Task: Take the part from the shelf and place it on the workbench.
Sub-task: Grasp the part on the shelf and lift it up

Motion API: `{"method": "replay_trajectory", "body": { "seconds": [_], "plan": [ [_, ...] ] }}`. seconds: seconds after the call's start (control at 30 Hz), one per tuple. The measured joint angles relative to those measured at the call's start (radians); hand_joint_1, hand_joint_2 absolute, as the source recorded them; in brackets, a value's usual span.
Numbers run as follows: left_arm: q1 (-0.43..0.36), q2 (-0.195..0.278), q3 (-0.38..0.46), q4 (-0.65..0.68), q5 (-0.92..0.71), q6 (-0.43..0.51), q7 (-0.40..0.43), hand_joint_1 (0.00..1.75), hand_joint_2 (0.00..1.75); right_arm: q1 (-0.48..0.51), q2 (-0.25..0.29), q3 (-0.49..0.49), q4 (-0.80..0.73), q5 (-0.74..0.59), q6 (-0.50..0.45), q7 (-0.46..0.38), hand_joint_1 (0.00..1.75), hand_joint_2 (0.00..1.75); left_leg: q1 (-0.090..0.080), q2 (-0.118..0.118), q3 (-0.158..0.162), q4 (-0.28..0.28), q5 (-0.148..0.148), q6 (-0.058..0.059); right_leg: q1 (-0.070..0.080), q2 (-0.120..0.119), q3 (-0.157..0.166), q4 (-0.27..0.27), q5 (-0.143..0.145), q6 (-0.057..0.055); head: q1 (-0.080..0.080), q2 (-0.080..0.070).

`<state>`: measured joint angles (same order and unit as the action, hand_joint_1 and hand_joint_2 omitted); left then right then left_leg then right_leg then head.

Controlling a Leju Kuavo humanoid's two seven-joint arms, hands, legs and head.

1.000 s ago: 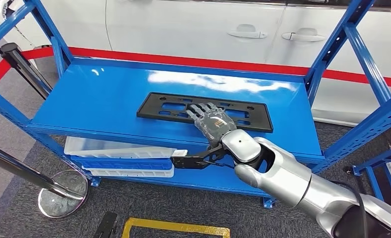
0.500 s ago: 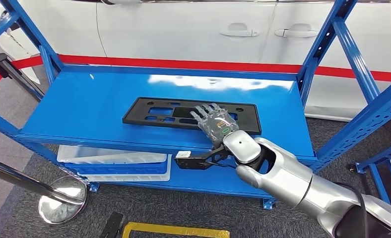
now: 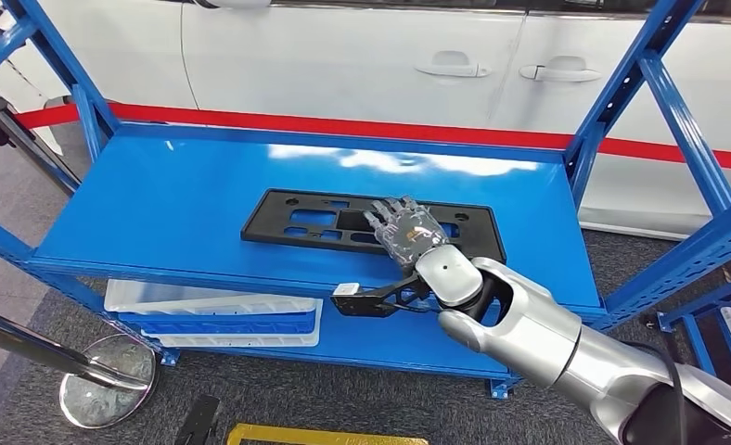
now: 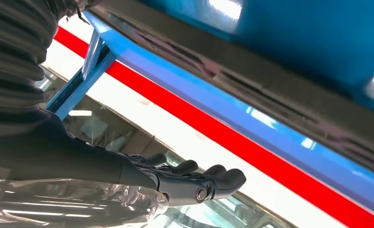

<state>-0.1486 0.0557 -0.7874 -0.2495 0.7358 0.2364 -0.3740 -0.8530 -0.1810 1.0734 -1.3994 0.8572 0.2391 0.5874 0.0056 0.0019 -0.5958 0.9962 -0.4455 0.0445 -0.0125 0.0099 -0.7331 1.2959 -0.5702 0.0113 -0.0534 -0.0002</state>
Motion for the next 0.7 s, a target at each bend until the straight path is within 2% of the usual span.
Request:
{"method": "replay_trajectory", "body": {
  "seconds": [0.03,0.07,0.1,0.13,0.17,0.2,0.3,0.37,0.4,0.47,0.5,0.53,0.57,0.63,0.67,0.7],
  "plan": [
    [0.001,0.0,0.0,0.0,0.0,0.0,0.0,0.0,0.0,0.003,0.0,0.0,0.002,0.009,0.001,0.003,0.0,1.75,0.0,0.0,0.004,0.002,-0.005,-0.001,-0.002,-0.001,-0.01,0.001,0.018,0.002,0.0,0.0],
    [0.002,-0.001,0.0,0.0,-0.001,0.0,0.001,0.0,0.0,0.004,0.0,0.0,0.003,0.02,0.003,0.008,0.0,1.75,0.001,-0.001,0.008,0.006,-0.011,-0.003,-0.005,-0.002,0.0,-0.036,0.053,0.004,0.0,0.0],
    [0.002,-0.002,0.0,0.0,-0.002,0.0,0.001,0.0,0.0,0.004,-0.001,0.0,0.005,0.031,0.005,0.012,0.0,1.75,0.002,-0.002,0.013,0.011,-0.018,-0.006,-0.007,-0.004,0.024,-0.099,0.094,0.004,0.0,0.0],
    [0.003,-0.003,0.0,0.0,-0.002,0.0,0.002,0.0,0.0,0.003,-0.001,0.0,0.006,0.041,0.007,0.015,0.0,1.75,0.002,-0.002,0.016,0.017,-0.026,-0.011,-0.007,-0.006,0.051,-0.157,0.121,0.003,0.0,0.0],
    [0.002,-0.003,0.0,0.0,-0.002,0.0,0.002,0.0,0.0,0.003,-0.001,0.0,0.008,0.049,0.009,0.016,0.0,1.75,0.0,-0.003,0.016,0.024,-0.034,-0.016,-0.006,-0.007,0.073,-0.203,0.136,0.0,0.001,0.0],
    [0.001,-0.003,0.0,0.0,-0.002,0.0,0.002,0.0,0.0,0.003,-0.001,0.0,0.009,0.053,0.011,0.017,0.0,1.75,-0.001,-0.003,0.016,0.028,-0.038,-0.022,-0.004,-0.007,0.085,-0.227,0.137,-0.004,0.0,0.0],
    [-0.001,-0.002,0.0,0.0,-0.002,0.0,0.002,0.0,0.0,0.005,-0.003,0.0,0.012,0.057,0.015,0.017,0.0,1.75,-0.002,-0.002,0.016,0.028,-0.044,-0.036,-0.003,-0.004,0.092,-0.239,0.128,-0.02,0.0,0.0],
    [-0.001,-0.002,0.0,0.0,-0.002,0.0,0.002,0.0,0.0,0.004,-0.004,0.0,0.014,0.06,0.017,0.018,0.0,1.75,0.0,-0.002,0.002,0.064,-0.068,-0.045,-0.007,-0.004,0.101,-0.246,0.127,-0.031,-0.003,0.0],
    [-0.001,-0.002,0.0,0.0,-0.003,0.0,0.002,0.0,0.0,0.004,-0.004,0.0,0.014,0.062,0.019,0.018,0.0,1.75,0.002,-0.002,-0.022,0.114,-0.091,-0.05,-0.008,-0.004,0.106,-0.249,0.126,-0.036,-0.005,0.0],
    [-0.002,-0.003,0.0,0.0,-0.003,0.0,0.003,0.0,0.0,0.006,-0.004,0.0,0.017,0.066,0.024,0.018,0.0,1.75,0.004,-0.002,-0.093,0.244,-0.136,-0.056,-0.007,-0.004,0.112,-0.249,0.121,-0.042,-0.007,0.0],
    [-0.001,-0.002,0.0,0.0,-0.004,0.0,0.004,0.0,0.0,0.008,-0.004,0.0,0.021,0.068,0.026,0.02,0.0,1.75,0.005,-0.002,-0.123,0.288,-0.142,-0.057,-0.006,-0.003,0.115,-0.249,0.119,-0.044,-0.007,0.0],
    [0.0,-0.002,0.0,0.0,-0.004,0.0,0.005,0.0,0.0,0.009,-0.004,0.0,0.025,0.07,0.027,0.023,0.0,1.75,0.005,-0.002,-0.139,0.3,-0.13,-0.057,-0.005,-0.002,0.118,-0.249,0.116,-0.044,-0.007,0.0],
    [0.001,-0.002,0.0,0.0,-0.005,0.001,0.007,0.0,0.0,0.01,-0.004,0.0,0.03,0.071,0.026,0.027,0.0,1.75,0.005,-0.002,-0.135,0.273,-0.099,-0.054,-0.004,0.0,0.123,-0.249,0.113,-0.044,-0.007,0.0],
    [-0.001,-0.002,0.0,0.0,-0.005,0.004,0.013,0.0,0.0,0.011,-0.004,0.0,0.041,0.073,0.024,0.037,0.0,1.75,0.003,-0.003,-0.089,0.148,-0.02,-0.043,-0.004,0.003,0.133,-0.25,0.105,-0.041,-0.007,0.0],
    [-0.002,-0.002,0.0,0.0,-0.005,0.007,0.017,0.0,0.0,0.011,-0.004,0.0,0.048,0.073,0.023,0.042,0.0,1.75,-0.001,-0.004,-0.065,0.089,0.007,-0.037,-0.003,0.004,0.135,-0.25,0.103,-0.037,-0.007,0.0],
    [-0.004,-0.002,0.0,0.0,-0.004,0.01,0.02,0.0,0.0,0.01,-0.005,0.0,0.055,0.073,0.023,0.046,0.0,1.75,-0.004,-0.005,-0.048,0.049,0.018,-0.032,-0.003,0.005,0.135,-0.251,0.102,-0.033,-0.007,0.0]
  ]
}}
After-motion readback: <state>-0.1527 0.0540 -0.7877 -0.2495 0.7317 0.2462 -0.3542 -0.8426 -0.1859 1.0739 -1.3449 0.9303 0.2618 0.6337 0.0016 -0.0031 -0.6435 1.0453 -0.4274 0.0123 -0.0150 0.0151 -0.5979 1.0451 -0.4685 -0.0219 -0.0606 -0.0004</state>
